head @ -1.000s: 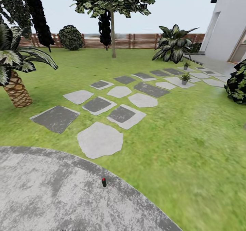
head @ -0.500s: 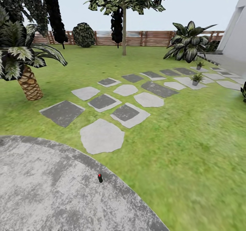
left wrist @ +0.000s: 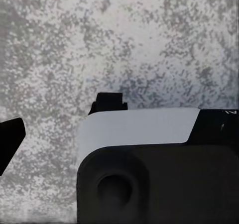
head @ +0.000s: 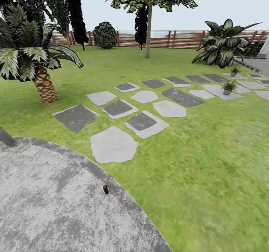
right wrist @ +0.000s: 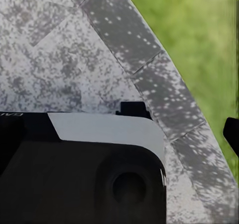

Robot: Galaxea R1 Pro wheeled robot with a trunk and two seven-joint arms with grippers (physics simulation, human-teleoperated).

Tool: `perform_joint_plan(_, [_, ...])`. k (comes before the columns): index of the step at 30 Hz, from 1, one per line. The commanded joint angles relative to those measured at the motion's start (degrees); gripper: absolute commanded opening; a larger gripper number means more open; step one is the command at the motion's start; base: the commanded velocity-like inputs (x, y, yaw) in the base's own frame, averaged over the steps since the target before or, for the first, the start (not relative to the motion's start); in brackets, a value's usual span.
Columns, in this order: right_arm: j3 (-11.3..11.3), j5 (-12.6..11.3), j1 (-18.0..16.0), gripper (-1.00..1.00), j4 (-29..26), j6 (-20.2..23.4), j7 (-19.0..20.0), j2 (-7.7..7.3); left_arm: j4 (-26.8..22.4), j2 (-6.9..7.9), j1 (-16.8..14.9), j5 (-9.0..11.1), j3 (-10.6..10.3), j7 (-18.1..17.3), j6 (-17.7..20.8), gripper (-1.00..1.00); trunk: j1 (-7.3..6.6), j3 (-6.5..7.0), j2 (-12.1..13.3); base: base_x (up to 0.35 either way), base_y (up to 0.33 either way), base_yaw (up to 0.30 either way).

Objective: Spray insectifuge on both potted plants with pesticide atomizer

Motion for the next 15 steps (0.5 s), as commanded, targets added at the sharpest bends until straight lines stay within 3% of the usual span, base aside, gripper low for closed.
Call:
perform_joint_plan(1, [0.01, -0.02, -0.01, 1.0, 0.05, -0.19, 0.02, 0.0, 0.05, -0.02, -0.03, 0.02, 0.11, 0.07, -0.19, 1.0, -0.01, -0.11, -0.02, 0.0, -0.349, 0.2])
perform_joint_plan(15, [0.01, 0.02, -0.01, 1.0, 0.05, -0.19, 0.02, 0.02, 0.05, -0.03, -0.03, 0.0, 0.11, 0.07, -0.19, 1.0, -0.01, -0.98, -0.02, 0.0, -0.349, 0.2])
